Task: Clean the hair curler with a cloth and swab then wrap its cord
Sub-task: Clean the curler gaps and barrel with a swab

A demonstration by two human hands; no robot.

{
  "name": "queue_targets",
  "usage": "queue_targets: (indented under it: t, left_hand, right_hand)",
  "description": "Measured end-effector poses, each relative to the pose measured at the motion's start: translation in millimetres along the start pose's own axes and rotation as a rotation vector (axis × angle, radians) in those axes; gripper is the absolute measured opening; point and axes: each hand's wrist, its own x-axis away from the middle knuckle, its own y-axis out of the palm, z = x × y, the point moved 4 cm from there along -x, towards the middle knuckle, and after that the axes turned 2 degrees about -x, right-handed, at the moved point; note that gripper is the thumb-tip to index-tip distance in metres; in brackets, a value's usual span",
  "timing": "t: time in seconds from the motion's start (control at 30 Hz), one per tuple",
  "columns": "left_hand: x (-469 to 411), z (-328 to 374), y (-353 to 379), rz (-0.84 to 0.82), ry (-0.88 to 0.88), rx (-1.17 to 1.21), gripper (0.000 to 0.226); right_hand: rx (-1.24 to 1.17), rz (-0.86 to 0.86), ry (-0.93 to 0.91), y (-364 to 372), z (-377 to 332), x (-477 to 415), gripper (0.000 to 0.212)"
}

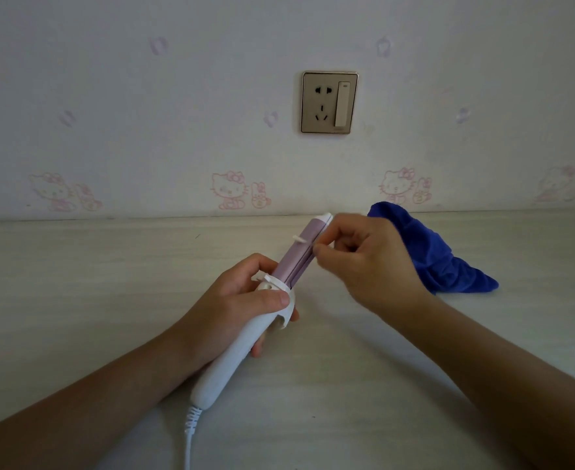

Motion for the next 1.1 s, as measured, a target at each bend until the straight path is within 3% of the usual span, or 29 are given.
queue_targets:
  t: [0.13,0.3,0.5,0.67,0.83,0.93,1.0,1.1]
  left_hand:
    - [-0.5,2.0,-1.6,0.048,0.023,-0.001,0.034]
    - [-0.4,2.1,-4.0,0.056,0.012,0.005,0.044]
    - [-0.9,-2.3,-1.2,0.127,-0.110,-0.009,0.076]
    - [-0.2,3.3,0.0,0.103,-0.067,0.000,0.064]
    - [0.7,4.6,1.2,0.168,-0.032,-0.010,0.055]
    - [-0.7,5.5,-0.5,0.160,-0.044,0.066,0.064]
    - [0.1,3.2,0.3,0.135,-0.064,0.178,0.059]
    - [1.0,0.9,3.2,0.116,-0.061,0.178,0.051]
  right_hand:
    - [0.047,-0.163,-0.089,20.5,-12.5,11.1,0.015]
    - [-0.003,-0.045,-0.025,9.9,-6.2,1.1,0.020]
    - [0.054,-0.202,-0.085,25.3,-14.2,14.6,0.026]
    - [0.022,0.002,0.005,2.5,-2.5,0.8,0.019]
    - [0.032,-0.144,-0.101,21.2,-11.9,14.8,0.019]
    - [0.008,-0.067,-0.037,8.8,-6.4,4.0,0.020]
    - [0.000,0.017,0.002,-3.7,-0.6,-2.6,0.019]
    - [-0.033,-0.039,-0.031,2.4,-3.5,4.4,0.019]
